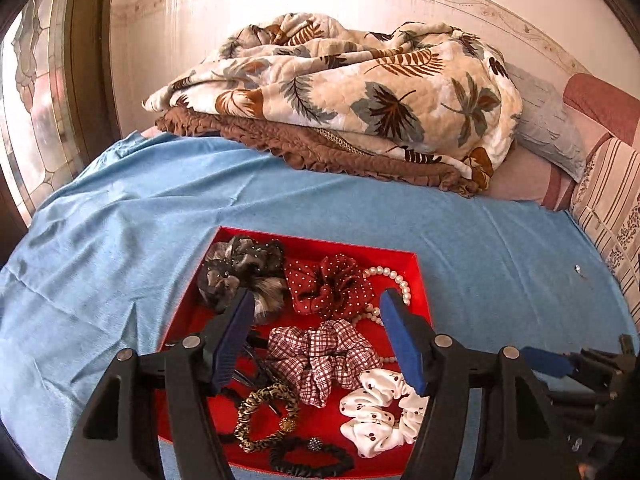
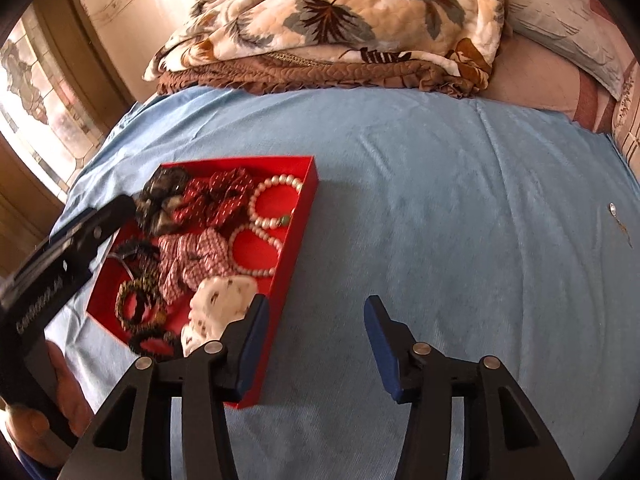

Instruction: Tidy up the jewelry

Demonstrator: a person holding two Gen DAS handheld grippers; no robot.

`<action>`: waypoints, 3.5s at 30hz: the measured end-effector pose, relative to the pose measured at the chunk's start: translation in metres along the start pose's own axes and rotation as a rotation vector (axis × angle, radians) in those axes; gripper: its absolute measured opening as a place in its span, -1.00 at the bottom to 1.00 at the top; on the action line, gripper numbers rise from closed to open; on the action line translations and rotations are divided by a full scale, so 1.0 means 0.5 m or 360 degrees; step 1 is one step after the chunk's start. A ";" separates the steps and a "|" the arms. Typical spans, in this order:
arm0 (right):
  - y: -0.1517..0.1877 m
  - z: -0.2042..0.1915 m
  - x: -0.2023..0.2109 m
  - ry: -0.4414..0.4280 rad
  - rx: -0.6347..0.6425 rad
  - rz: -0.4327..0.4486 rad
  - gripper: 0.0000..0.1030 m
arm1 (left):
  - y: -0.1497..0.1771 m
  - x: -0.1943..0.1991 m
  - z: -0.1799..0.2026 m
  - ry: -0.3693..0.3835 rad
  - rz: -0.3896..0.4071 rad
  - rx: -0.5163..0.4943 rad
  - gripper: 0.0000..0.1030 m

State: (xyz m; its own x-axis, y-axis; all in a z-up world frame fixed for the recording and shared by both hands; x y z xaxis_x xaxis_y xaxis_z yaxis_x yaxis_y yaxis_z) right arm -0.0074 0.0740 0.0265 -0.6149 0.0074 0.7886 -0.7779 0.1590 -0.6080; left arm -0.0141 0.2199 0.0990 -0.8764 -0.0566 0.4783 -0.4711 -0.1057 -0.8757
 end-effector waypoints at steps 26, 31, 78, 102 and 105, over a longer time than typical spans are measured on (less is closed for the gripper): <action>0.125 0.022 0.051 0.0106 0.0025 -0.0046 0.26 | 0.004 0.039 -0.004 -0.0071 0.0091 -0.0040 0.42; 0.131 0.031 0.058 0.0124 0.0006 -0.0044 0.27 | 0.005 0.039 -0.009 -0.0113 0.0100 -0.0085 0.43; 0.218 0.157 0.235 0.0146 0.0016 0.0467 0.60 | 0.053 0.410 0.154 -0.0345 0.0371 -0.0150 1.00; 0.240 0.103 0.247 0.0200 0.0212 0.0477 0.62 | 0.076 0.431 0.089 -0.0333 0.0285 -0.0025 1.00; 0.235 0.099 0.250 0.0191 0.0210 0.0462 0.64 | 0.090 0.416 0.088 -0.0291 0.0217 0.0005 1.00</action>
State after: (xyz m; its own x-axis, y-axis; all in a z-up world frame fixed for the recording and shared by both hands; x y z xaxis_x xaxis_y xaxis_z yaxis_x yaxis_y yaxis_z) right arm -0.1821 0.0447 0.0493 -0.7996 0.1513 0.5811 -0.5874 0.0043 -0.8093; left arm -0.2132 0.1596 0.1621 -0.8991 -0.2497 0.3596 -0.3488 -0.0880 -0.9331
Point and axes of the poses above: each gripper's, at about its wrist camera, not at the fingertips, and x roughly against the way its jaws point, z to its right, y to its underside, the point moved 4 cm from there along -x, roughly the way its jaws point, and after that the axes turned 14 degrees about z, right-handed, at the moved point
